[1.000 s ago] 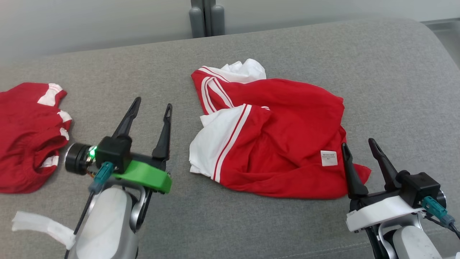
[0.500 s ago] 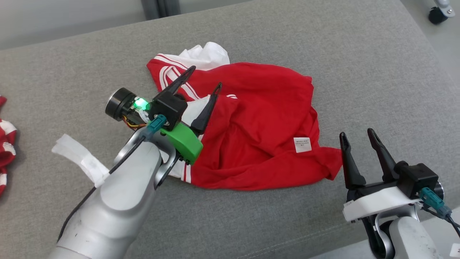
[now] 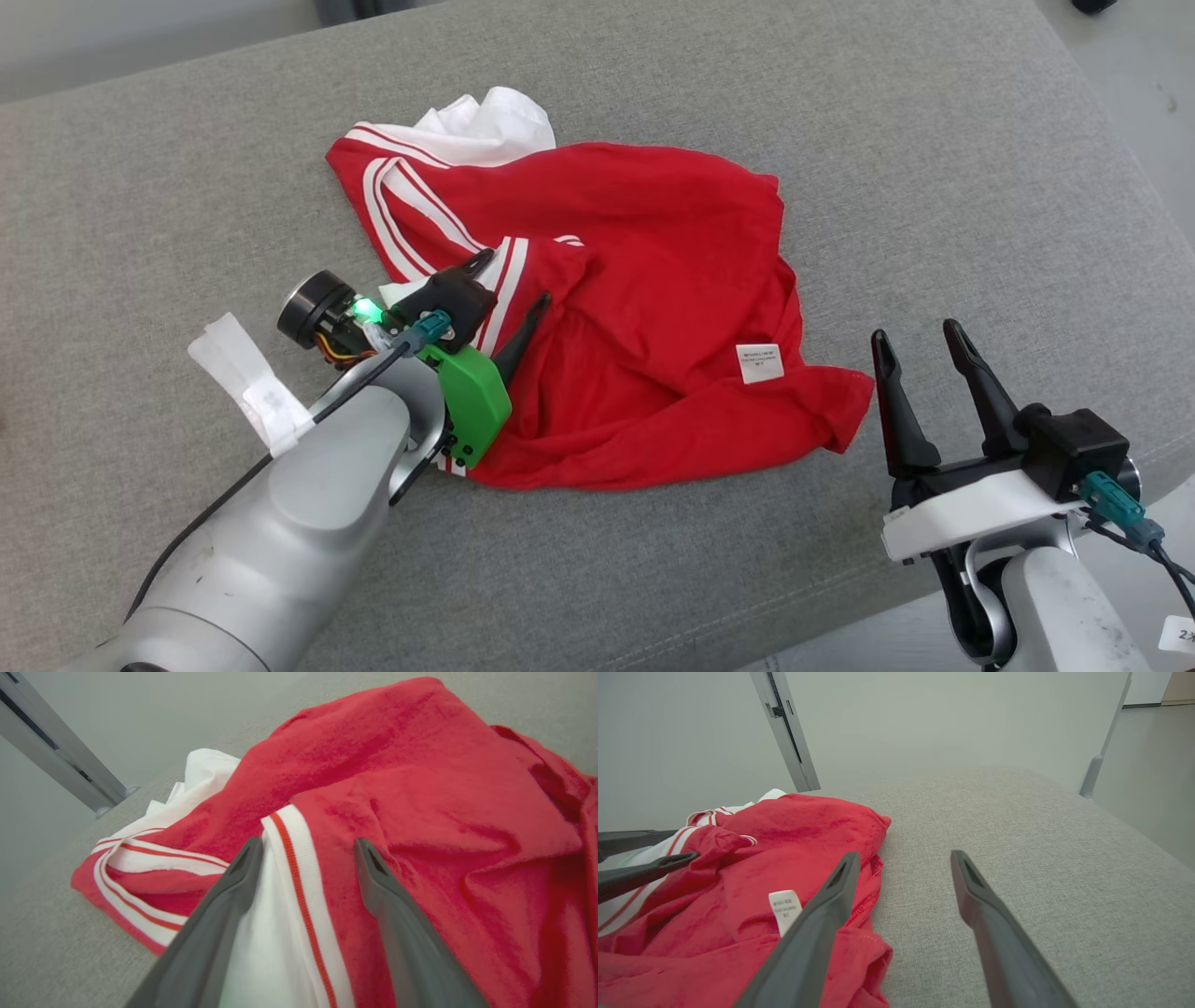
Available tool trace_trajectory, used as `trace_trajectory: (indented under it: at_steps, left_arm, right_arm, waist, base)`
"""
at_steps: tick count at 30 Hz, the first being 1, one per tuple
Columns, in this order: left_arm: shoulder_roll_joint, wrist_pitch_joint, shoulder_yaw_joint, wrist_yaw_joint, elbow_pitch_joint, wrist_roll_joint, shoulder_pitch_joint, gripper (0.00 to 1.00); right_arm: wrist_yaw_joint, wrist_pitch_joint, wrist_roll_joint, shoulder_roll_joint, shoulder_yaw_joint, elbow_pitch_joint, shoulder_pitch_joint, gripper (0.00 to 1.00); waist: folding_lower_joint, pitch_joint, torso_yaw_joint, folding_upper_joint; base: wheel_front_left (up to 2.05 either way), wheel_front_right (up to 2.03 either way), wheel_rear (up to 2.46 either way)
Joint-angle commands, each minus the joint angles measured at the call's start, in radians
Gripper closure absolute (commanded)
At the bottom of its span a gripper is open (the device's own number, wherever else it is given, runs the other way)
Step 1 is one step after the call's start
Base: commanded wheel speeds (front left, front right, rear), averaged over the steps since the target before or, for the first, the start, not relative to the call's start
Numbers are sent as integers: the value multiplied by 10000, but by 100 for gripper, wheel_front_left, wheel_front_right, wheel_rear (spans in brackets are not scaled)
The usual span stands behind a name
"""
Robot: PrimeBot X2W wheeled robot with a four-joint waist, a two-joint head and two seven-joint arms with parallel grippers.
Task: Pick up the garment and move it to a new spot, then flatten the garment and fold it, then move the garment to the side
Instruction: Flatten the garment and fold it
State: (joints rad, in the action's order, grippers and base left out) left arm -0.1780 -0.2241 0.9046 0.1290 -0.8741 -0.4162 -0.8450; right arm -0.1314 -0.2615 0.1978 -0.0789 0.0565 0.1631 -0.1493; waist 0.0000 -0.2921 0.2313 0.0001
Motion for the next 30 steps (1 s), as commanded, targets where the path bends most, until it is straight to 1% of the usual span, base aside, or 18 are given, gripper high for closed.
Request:
trace_trajectory:
  at_steps: [1, 2, 3, 4, 5, 10, 14, 16, 22, 25, 30]
  left_arm:
    - [4, 101, 163, 27, -274, -210, -223, 0]
    - [18, 163, 250, 27, -426, -343, -254, 11]
    - [24, 165, 346, 27, -617, -487, -318, 54]
    - [33, 139, 410, 27, -738, -586, -379, 72]
    - [54, 104, 476, 27, -837, -651, -429, 100]
    - [69, -245, 434, 28, -1138, -1145, -610, 100]
    - [48, -401, 28, -44, -898, -1326, -499, 100]
    - [-63, -424, -275, -209, -527, -1386, -272, 100]
    - [-684, -402, -1268, -898, 1127, -1510, 976, 100]
    - [-1101, -401, -1757, -1320, 1995, -1634, 1931, 100]
    - [-1614, -402, -2366, -1992, 3317, -1898, 3537, 100]
  right_arm:
    - [14, -32, 48, -11, -4, 42, -103, 0]
    - [14, -33, 37, -4, 2, 43, -118, 0]
    - [14, -35, 18, 10, 12, 44, -135, 0]
    - [14, -34, 8, 20, 14, 44, -143, 0]
    - [14, -35, 5, 31, 13, 37, -158, 0]
    - [14, -43, 15, 55, -65, 48, -40, 0]
    - [14, -45, 18, 64, -129, 70, 177, 0]
    - [14, -44, 13, 68, -146, 68, 273, 0]
    - [14, -40, 2, 36, -206, 81, 525, 0]
    - [14, -40, 7, 26, -270, 95, 629, 0]
    - [14, -41, 16, -7, -303, 124, 697, 0]
  waist:
    - [0, -33, 13, -1]
    - [0, -41, 17, -1]
    - [0, -50, 26, -1]
    - [0, -52, 29, -1]
    - [0, -51, 29, -1]
    - [0, 89, -135, -1]
    - [0, 387, -430, -1]
    - [0, 567, -620, -1]
    - [0, 1054, -1268, -1]
    - [0, 1196, -1585, -1]
    - [0, 1239, -1966, -1]
  base:
    - [0, 0, 0]
    - [0, 0, 0]
    - [0, 0, 0]
    - [0, 0, 0]
    - [0, 0, 0]
    - [0, 0, 0]
    - [0, 0, 0]
    - [0, 0, 0]
    - [0, 0, 0]
    - [0, 0, 0]
    - [0, 0, 0]
